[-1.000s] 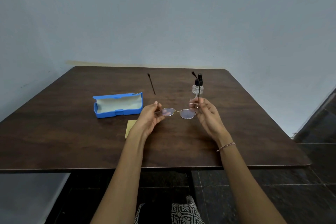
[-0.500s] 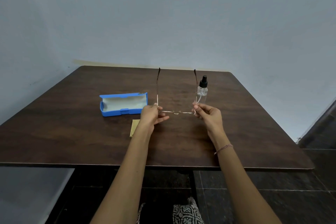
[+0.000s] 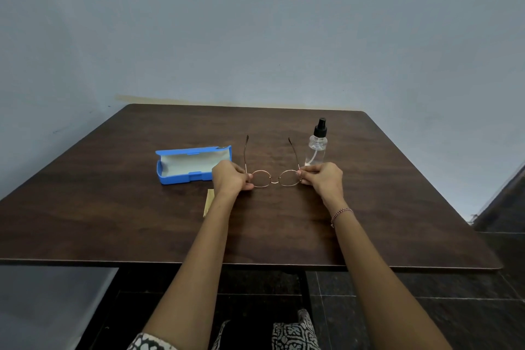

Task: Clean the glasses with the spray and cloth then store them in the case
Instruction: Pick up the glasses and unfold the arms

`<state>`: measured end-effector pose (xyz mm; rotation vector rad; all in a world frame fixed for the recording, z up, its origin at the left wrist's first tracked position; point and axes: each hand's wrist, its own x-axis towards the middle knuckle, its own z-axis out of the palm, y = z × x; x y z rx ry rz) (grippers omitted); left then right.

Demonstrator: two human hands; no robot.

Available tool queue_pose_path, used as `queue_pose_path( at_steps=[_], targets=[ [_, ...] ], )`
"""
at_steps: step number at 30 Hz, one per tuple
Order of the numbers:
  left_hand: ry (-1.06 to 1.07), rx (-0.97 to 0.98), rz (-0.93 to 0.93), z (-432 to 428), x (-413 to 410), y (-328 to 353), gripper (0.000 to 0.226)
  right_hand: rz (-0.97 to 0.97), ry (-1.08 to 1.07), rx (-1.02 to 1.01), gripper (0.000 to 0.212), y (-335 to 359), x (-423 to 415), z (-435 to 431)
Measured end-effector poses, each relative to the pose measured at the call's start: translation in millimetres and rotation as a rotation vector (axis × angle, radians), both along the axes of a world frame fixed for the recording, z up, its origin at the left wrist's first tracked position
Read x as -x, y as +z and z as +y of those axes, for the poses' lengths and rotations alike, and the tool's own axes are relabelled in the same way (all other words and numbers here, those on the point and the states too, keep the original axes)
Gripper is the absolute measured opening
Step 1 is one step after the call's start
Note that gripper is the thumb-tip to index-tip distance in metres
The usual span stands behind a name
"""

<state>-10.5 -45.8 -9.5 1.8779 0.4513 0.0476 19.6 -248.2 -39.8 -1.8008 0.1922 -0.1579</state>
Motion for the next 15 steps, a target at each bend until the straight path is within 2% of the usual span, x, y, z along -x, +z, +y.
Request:
queue_pose_path(
  at_steps=[4,10,13,15],
  targets=[
    [-0.037,-0.138,-0.017,1,-2,1,0.005,0.007,0.000,0.054,0.016,-2,-1,2],
    [-0.030,-0.316,-0.025,1,-1,3,0.018,-0.033,-0.026,0.119,0.010,-2,2,0],
    [0.058,-0.632,-0.088,1,4,9,0.029,-0.075,-0.064,0.122,0.018,5,9,-6],
    [0.123,-0.718,-0.213,-3,6,19,0.030,-0.108,-0.081,0.049,0.020,13,14,-14]
  ],
)
